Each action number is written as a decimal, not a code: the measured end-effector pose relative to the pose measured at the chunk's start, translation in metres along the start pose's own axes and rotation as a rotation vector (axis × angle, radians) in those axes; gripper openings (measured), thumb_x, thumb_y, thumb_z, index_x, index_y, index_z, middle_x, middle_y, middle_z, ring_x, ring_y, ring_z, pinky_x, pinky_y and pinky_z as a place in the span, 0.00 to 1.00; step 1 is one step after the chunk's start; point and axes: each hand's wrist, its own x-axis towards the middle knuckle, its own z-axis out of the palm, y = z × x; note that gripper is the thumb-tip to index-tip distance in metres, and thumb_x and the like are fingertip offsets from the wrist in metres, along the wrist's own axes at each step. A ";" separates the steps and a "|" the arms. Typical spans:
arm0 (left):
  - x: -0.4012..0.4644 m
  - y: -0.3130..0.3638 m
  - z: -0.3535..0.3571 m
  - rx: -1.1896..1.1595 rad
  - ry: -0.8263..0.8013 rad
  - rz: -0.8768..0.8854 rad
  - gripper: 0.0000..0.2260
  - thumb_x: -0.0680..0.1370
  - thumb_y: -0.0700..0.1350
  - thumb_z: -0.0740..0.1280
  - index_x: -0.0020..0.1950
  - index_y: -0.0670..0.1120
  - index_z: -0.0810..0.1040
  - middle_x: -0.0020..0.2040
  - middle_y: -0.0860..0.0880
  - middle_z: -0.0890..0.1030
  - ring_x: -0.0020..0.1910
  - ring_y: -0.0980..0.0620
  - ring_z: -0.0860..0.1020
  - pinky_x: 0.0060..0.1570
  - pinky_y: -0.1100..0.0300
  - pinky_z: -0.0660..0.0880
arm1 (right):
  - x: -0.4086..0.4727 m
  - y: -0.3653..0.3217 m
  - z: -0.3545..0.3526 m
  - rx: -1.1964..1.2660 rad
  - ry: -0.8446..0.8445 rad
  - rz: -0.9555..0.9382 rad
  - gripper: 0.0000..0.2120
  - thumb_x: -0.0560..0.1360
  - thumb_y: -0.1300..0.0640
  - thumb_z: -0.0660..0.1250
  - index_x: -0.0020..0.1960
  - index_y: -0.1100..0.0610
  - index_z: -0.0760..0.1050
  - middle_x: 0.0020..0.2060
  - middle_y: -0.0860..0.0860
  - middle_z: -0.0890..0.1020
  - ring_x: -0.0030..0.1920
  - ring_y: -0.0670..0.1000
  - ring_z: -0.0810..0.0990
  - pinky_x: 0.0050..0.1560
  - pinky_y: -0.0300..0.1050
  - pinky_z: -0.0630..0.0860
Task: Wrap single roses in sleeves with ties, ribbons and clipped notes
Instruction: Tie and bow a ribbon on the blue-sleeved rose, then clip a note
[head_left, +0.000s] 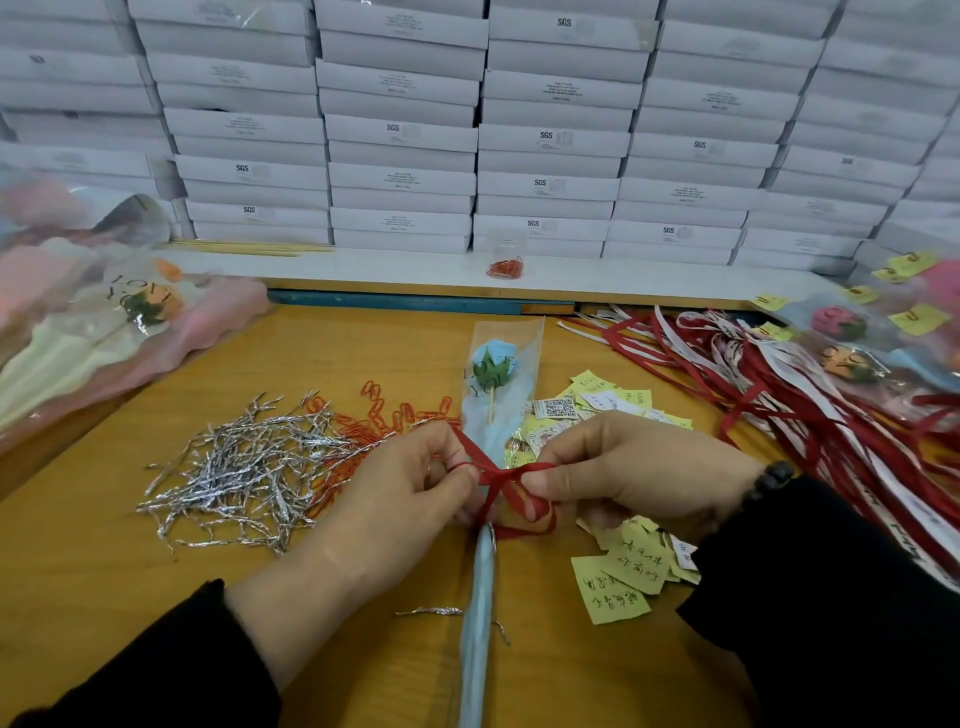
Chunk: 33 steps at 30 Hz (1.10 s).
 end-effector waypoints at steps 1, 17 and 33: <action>0.000 0.000 0.000 -0.003 0.001 -0.002 0.09 0.77 0.35 0.64 0.37 0.43 0.72 0.29 0.49 0.80 0.28 0.59 0.77 0.33 0.67 0.74 | 0.001 0.002 0.001 0.034 0.002 0.009 0.08 0.73 0.58 0.68 0.36 0.57 0.79 0.32 0.54 0.79 0.25 0.42 0.74 0.26 0.33 0.68; -0.001 0.005 -0.001 -0.092 -0.038 -0.069 0.09 0.78 0.35 0.61 0.38 0.42 0.69 0.35 0.44 0.84 0.32 0.56 0.80 0.33 0.68 0.75 | -0.007 0.003 -0.010 -0.191 0.187 0.046 0.12 0.70 0.69 0.70 0.48 0.58 0.72 0.28 0.54 0.80 0.29 0.52 0.79 0.33 0.42 0.79; 0.003 0.001 -0.015 0.005 0.094 -0.044 0.10 0.77 0.35 0.63 0.35 0.41 0.71 0.33 0.43 0.82 0.31 0.52 0.79 0.34 0.60 0.76 | -0.007 0.011 -0.023 -0.155 0.147 -0.057 0.09 0.70 0.57 0.72 0.35 0.59 0.75 0.22 0.51 0.78 0.24 0.47 0.76 0.32 0.35 0.71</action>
